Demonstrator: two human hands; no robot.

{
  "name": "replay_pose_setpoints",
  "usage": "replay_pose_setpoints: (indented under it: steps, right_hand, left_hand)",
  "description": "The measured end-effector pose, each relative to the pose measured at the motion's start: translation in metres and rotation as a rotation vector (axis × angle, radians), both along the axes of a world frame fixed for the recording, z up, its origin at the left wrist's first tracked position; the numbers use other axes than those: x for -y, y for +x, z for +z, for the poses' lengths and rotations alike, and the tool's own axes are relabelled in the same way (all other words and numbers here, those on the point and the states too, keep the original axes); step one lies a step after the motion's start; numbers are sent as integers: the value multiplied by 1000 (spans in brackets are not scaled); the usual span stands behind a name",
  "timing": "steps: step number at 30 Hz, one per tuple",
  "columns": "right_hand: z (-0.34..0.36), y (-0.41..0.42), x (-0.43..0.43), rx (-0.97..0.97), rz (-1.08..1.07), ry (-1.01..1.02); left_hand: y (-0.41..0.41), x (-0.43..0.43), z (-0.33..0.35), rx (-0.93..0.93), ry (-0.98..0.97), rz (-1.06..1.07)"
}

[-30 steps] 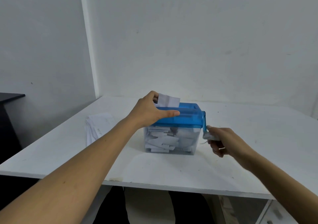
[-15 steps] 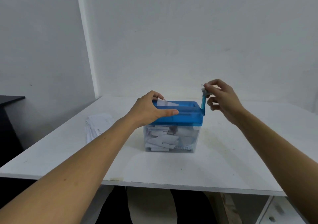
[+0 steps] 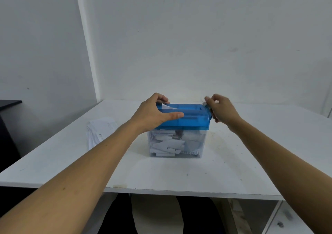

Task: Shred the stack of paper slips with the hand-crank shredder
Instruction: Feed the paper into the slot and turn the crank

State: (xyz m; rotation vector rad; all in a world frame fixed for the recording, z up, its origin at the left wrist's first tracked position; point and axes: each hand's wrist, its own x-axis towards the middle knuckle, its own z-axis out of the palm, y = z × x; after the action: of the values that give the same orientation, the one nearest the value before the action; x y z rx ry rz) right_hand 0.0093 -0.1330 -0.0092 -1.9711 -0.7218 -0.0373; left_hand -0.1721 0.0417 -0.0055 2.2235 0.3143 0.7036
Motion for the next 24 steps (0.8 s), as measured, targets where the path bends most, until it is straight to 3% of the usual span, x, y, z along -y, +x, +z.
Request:
replay_pose_setpoints:
  steps: [3, 10, 14, 16, 19, 24]
  right_hand:
    - [-24, 0, 7, -90, 52, -190]
    - [-44, -45, 51, -207, 214, -262]
    - [0, -57, 86, -294, 480, -131]
    - [22, -54, 93, -225, 563, -183]
    - [31, -44, 89, -130, 597, -295]
    - [17, -32, 84, -191, 633, -155]
  left_hand:
    - [0, 1, 1, -4, -2, 5]
    - [0, 2, 3, -34, 1, 18]
    - [0, 2, 4, -38, 0, 12]
    - [-1, 2, 4, -32, -10, 9]
    - [-1, 1, 3, -32, -16, 15]
    - [-1, 3, 6, -51, -4, 16]
